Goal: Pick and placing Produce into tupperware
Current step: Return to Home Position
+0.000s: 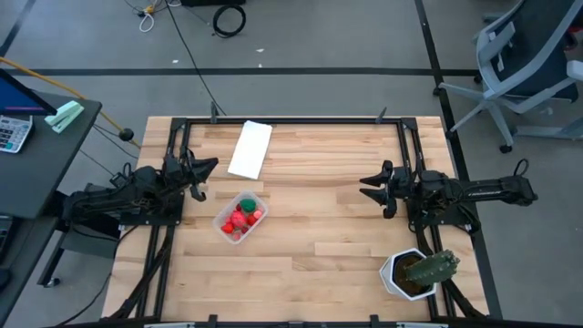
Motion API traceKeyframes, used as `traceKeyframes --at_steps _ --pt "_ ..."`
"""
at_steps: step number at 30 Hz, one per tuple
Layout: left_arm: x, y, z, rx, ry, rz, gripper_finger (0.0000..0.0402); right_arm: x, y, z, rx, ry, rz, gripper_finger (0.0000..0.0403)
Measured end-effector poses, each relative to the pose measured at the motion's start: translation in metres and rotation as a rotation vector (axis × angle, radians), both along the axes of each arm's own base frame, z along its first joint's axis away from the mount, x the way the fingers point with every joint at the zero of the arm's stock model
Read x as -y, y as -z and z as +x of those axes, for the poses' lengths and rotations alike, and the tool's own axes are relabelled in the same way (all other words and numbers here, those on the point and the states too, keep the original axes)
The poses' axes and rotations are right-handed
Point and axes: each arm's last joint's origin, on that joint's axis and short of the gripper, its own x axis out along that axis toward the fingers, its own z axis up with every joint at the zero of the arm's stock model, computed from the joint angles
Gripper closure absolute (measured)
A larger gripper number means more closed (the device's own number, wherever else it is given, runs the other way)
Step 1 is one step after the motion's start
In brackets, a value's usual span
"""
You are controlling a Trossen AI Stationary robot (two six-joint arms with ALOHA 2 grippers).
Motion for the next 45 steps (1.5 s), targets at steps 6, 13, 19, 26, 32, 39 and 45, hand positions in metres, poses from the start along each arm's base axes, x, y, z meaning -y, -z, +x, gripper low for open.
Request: traceKeyframes --at_steps 6,13,19,26,32,39,45 --pt "0.0000 0.0000 0.0000 0.000 0.000 0.000 0.0373 0.0000 0.0000 0.0000 0.000 0.000 0.000 0.0227" --pt "0.0000 0.0000 0.0000 0.000 0.000 0.000 0.0377 0.0000 0.0000 0.0000 0.000 0.000 0.000 0.0227" --pt "0.0000 0.0000 0.0000 0.000 0.000 0.000 0.0367 0.0000 0.0000 0.0000 0.000 0.000 0.000 0.0227" --pt "0.0000 0.0000 0.0000 0.000 0.000 0.000 0.0368 0.0000 0.0000 0.0000 0.000 0.000 0.000 0.0227" --pt "0.0000 0.0000 0.0000 0.000 0.000 0.000 0.0378 0.0000 0.0000 0.0000 0.000 0.000 0.000 0.0227" --pt "0.0000 0.0000 0.0000 0.000 0.000 0.000 0.0371 0.0000 0.0000 0.0000 0.000 0.000 0.000 0.0227" --pt "0.0000 0.0000 0.0000 0.000 0.000 0.000 0.0365 0.0000 0.0000 0.0000 0.000 0.000 0.000 0.0227"
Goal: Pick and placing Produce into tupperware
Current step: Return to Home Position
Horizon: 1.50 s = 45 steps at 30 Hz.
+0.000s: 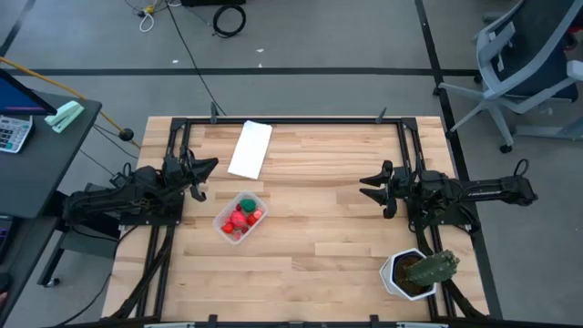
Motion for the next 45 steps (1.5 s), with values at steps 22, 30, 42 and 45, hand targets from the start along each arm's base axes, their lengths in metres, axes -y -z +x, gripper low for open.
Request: traceKeyframes --at_steps 22,30,42,45 --pt "0.0000 0.0000 0.0000 0.000 0.000 0.000 0.0366 0.0000 0.0001 0.0000 -0.001 0.000 0.000 0.0227" --pt "0.0000 0.0000 0.0000 0.000 0.000 0.000 0.0378 0.0000 0.0000 0.0000 0.000 0.000 0.000 0.0227" --pt "0.0000 0.0002 0.0001 -0.001 0.000 0.000 0.0364 0.0000 0.0000 0.0000 0.000 0.000 0.000 0.0227" --pt "0.0000 0.0001 0.0000 0.000 0.000 0.000 0.0363 0.0000 0.0000 0.0000 0.000 0.000 0.000 0.0227"
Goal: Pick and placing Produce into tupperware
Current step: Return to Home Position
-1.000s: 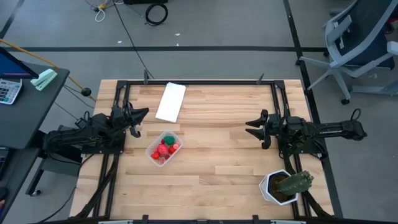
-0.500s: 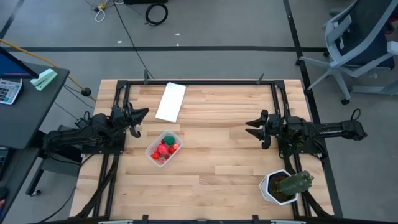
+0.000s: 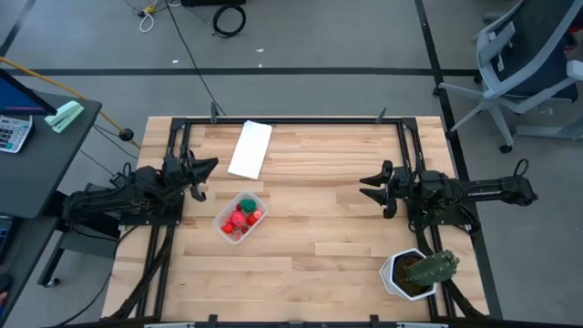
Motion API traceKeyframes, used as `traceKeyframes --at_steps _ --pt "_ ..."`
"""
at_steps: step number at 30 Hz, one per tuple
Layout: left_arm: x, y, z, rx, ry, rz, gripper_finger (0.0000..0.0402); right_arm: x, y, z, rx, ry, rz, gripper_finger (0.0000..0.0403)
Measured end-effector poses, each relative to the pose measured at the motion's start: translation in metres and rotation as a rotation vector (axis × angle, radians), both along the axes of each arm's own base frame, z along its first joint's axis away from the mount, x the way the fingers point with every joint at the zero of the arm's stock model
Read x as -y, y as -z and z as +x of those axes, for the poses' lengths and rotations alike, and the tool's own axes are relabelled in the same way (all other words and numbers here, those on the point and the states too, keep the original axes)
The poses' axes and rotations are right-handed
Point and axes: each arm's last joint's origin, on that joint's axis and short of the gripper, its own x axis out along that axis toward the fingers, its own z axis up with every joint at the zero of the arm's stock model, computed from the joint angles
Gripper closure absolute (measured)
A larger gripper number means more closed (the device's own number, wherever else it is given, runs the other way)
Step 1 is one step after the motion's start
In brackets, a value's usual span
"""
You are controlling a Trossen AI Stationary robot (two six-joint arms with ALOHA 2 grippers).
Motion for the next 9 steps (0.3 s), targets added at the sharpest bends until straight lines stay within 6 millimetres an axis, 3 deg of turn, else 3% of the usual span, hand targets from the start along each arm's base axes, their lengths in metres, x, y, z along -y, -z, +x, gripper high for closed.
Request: traceKeyframes --at_steps 9 --pt "0.0000 -0.0001 0.0000 0.000 0.000 0.000 0.0375 0.0000 0.0000 0.0000 0.000 0.000 0.000 0.0227"
